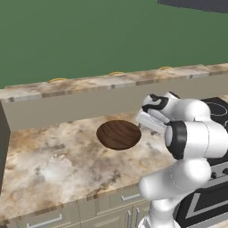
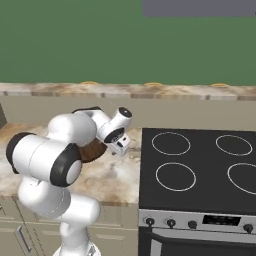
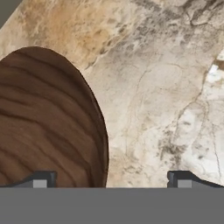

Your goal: Pick the cup and bowl from the counter and place them on the counter next to the sink.

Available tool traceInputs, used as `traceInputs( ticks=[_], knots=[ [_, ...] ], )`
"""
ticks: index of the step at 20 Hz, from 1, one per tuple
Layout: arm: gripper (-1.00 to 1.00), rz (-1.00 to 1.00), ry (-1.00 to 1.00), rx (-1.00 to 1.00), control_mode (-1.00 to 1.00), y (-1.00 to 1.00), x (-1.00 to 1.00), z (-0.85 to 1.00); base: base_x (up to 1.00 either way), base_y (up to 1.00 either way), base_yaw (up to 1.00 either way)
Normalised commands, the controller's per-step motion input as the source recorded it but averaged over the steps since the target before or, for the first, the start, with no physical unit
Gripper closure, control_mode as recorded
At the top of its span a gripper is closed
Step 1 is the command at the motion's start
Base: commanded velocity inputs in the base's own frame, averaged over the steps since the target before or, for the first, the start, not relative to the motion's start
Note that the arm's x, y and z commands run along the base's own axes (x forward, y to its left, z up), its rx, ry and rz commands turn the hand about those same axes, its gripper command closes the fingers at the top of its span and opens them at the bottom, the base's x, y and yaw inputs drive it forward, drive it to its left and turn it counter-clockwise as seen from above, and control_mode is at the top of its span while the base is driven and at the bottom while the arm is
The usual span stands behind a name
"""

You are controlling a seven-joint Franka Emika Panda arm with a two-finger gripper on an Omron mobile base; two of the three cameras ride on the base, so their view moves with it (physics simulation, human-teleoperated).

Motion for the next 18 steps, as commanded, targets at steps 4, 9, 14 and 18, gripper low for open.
traceInputs(
  ticks=[4,9,14,18],
  knots=[
    [-1.00,0.00,-0.01,0.00,-1.00,0.06,0.09,-0.29,0.00,0.00,0.00],
    [-1.00,0.00,0.00,0.00,-1.00,0.03,0.15,-0.26,0.00,0.00,0.00],
    [-1.00,0.00,0.00,0.00,-1.00,0.05,0.09,-0.15,0.00,0.00,0.00],
    [-1.00,0.00,0.00,0.00,-1.00,0.22,0.00,0.00,0.00,0.00,0.00]
  ],
)
